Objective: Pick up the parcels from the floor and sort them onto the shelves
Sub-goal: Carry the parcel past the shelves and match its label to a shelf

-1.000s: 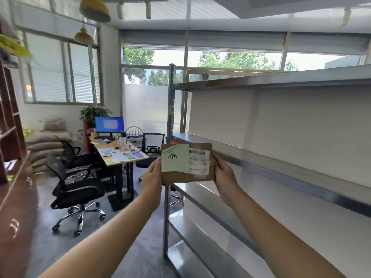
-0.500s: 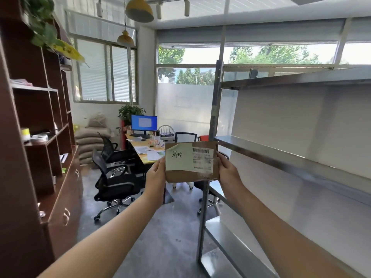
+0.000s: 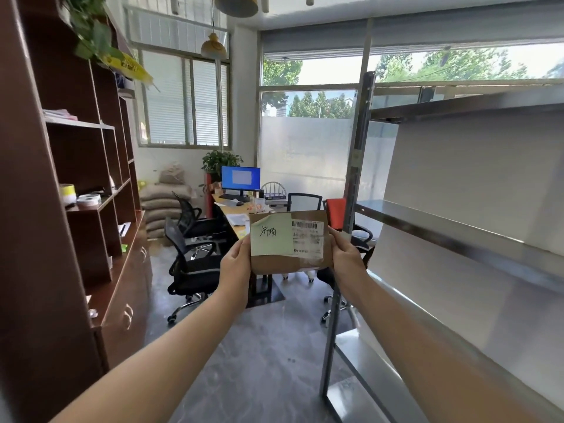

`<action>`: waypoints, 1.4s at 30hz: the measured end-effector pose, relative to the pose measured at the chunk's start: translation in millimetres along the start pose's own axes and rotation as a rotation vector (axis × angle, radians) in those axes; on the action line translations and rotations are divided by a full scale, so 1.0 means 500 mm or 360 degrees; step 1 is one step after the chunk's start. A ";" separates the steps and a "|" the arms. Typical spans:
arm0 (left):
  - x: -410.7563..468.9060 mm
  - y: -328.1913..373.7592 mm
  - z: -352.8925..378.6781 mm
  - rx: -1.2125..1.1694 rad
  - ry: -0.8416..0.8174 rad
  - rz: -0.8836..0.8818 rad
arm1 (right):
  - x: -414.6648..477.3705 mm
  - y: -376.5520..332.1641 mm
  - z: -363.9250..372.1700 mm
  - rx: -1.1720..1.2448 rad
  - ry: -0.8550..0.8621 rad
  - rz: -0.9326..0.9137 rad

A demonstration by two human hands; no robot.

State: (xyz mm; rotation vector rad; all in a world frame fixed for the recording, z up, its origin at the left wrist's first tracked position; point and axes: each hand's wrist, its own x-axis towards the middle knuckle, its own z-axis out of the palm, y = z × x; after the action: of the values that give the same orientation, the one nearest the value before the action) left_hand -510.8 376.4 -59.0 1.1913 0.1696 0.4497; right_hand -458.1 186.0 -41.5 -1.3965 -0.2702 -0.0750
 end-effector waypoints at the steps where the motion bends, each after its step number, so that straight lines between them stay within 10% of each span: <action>1: 0.010 -0.005 -0.003 0.0004 0.0018 0.0003 | 0.014 0.007 0.002 0.0010 -0.0014 0.0012; 42: 0.550 -0.161 0.093 0.0064 0.0353 0.0023 | 0.588 0.196 0.025 0.0071 -0.0231 0.0271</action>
State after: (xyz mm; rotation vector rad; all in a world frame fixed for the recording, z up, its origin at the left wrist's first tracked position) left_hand -226.7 429.5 -86.9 1.1810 0.3625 0.5931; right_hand -154.8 246.9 -65.9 -1.3773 -0.2710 0.1726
